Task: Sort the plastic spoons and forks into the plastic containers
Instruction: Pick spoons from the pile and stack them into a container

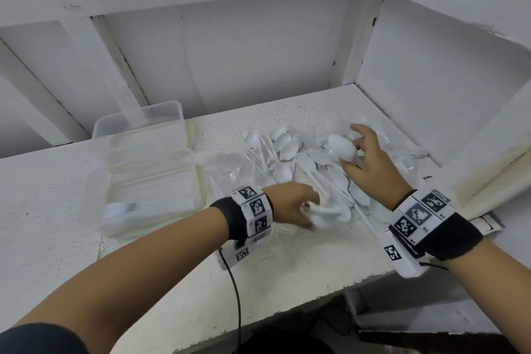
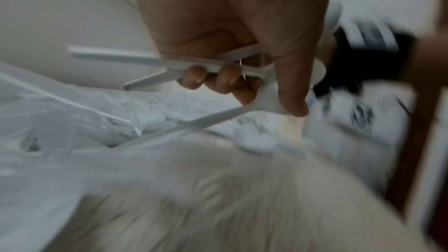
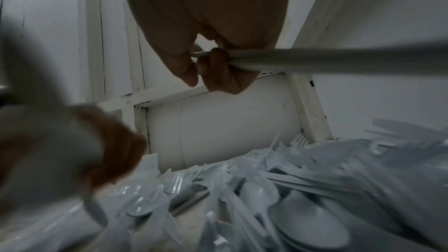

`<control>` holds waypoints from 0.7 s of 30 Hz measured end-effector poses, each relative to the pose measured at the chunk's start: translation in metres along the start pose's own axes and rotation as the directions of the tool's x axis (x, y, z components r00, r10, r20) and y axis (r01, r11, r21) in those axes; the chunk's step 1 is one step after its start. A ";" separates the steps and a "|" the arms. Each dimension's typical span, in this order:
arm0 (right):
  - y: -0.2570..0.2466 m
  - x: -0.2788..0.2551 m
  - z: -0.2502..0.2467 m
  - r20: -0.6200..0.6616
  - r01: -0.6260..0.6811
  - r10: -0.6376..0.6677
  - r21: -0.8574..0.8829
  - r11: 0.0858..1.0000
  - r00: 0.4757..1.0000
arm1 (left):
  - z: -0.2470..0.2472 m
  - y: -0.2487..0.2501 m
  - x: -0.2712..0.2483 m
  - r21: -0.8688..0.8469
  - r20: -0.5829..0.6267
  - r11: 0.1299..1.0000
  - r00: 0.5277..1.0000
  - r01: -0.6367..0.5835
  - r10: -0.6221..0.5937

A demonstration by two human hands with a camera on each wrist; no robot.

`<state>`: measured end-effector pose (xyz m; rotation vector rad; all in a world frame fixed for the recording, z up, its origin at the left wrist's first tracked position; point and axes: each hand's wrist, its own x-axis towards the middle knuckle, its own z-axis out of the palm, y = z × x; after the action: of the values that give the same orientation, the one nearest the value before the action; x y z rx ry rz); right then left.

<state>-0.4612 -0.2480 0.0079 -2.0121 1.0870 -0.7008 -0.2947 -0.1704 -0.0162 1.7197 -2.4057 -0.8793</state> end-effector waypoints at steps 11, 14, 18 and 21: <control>0.033 -0.026 0.019 0.510 0.182 0.182 -0.583 0.792 0.841 | -0.060 -0.025 -0.023 -0.831 -0.454 0.536 0.741 -0.151 -0.495; 0.038 -0.024 0.029 0.525 0.262 0.201 -0.677 0.688 0.827 | -0.062 -0.028 -0.025 -0.837 -0.499 0.489 0.706 -0.244 -0.502; 0.042 -0.010 0.031 0.459 0.260 0.207 -0.758 0.598 0.864 | -0.062 -0.033 -0.029 -0.804 -0.538 0.567 0.627 -0.179 -0.564; 0.042 -0.004 0.032 0.463 0.288 0.220 -0.791 0.539 0.859 | -0.058 -0.037 -0.030 -0.815 -0.525 0.560 0.594 -0.146 -0.610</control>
<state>-0.4593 -0.2491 -0.0451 -2.7964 1.1403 0.5361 -0.2311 -0.1754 0.0234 1.5488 -0.8999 -0.7889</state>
